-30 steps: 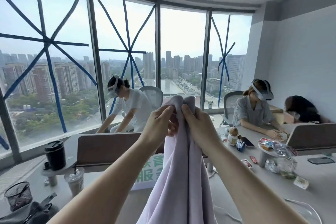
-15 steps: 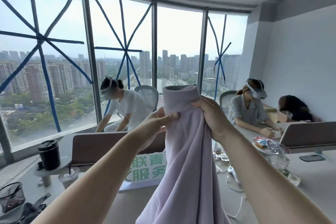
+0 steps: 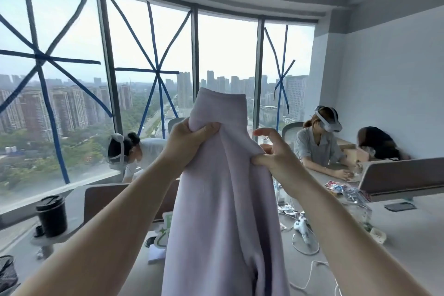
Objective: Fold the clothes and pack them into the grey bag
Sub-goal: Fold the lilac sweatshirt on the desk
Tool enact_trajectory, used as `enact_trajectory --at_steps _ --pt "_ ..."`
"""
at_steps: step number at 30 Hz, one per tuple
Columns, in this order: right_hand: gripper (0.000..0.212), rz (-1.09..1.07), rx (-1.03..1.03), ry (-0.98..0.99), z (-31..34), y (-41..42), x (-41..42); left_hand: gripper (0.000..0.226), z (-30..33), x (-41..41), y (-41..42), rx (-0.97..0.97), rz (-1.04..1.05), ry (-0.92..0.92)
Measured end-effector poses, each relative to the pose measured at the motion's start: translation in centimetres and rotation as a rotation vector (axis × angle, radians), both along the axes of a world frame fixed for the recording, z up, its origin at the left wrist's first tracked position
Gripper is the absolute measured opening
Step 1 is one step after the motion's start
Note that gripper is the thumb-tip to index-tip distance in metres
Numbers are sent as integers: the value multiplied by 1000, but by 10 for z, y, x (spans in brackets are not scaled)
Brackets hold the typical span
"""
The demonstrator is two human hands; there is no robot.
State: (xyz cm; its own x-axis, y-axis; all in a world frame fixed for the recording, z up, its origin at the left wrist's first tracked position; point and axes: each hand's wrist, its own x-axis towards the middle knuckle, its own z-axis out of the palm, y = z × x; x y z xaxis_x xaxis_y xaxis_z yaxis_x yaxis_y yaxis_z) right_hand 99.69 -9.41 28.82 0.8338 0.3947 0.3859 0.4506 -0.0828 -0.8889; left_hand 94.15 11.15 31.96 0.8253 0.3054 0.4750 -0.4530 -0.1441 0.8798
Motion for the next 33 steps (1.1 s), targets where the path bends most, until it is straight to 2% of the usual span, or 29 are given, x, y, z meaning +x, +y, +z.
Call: enact_trajectory --at_steps 3,5,9,12,14,16,17,19,21,22,24,27,29,30,31,33 --pt "33 46 88 -51 10 1 -3 31 6 -4 10 -48 12 -17" --pt "27 88 -8 -38 2 6 -3 30 4 -8 14 -35 19 -14" --pt "47 118 -220 84 -44 14 -1 39 -9 -18 20 -29 39 26" --pt "60 -23 -114 57 -55 15 4 38 -15 -23 28 -1 84 32" --pt "42 -74 0 12 -43 12 5 34 -9 -27 32 -33 75 2" --pt "21 -3 82 0 -27 7 2 26 1 -30 36 -70 46 -46" --pt "24 76 69 20 -26 5 3 20 6 -32 37 -78 38 -68" --pt "49 181 -91 66 -40 6 6 7 14 -35 40 -97 22 -95" --pt "69 199 -275 110 -65 10 8 2 15 -36 43 -97 2 -92" --pt "70 203 -314 128 -75 10 7 4 12 -36 44 -82 -1 -80" --pt "55 193 -280 145 -83 7 4 9 3 -35 50 -69 7 -45" --pt "27 172 -152 136 -82 -1 4 10 -9 -33 64 -163 49 12" --pt "9 133 -185 74 -81 -3 3 14 -16 -34 72 -224 72 45" --pt "5 92 -216 32 -81 -1 3 15 -19 -34 74 -228 81 61" --pt "9 45 -213 -10 -80 0 4 14 -21 -35 75 -233 86 64" --pt "17 -37 -86 -12 -78 1 3 7 -21 -36 75 -264 96 34"
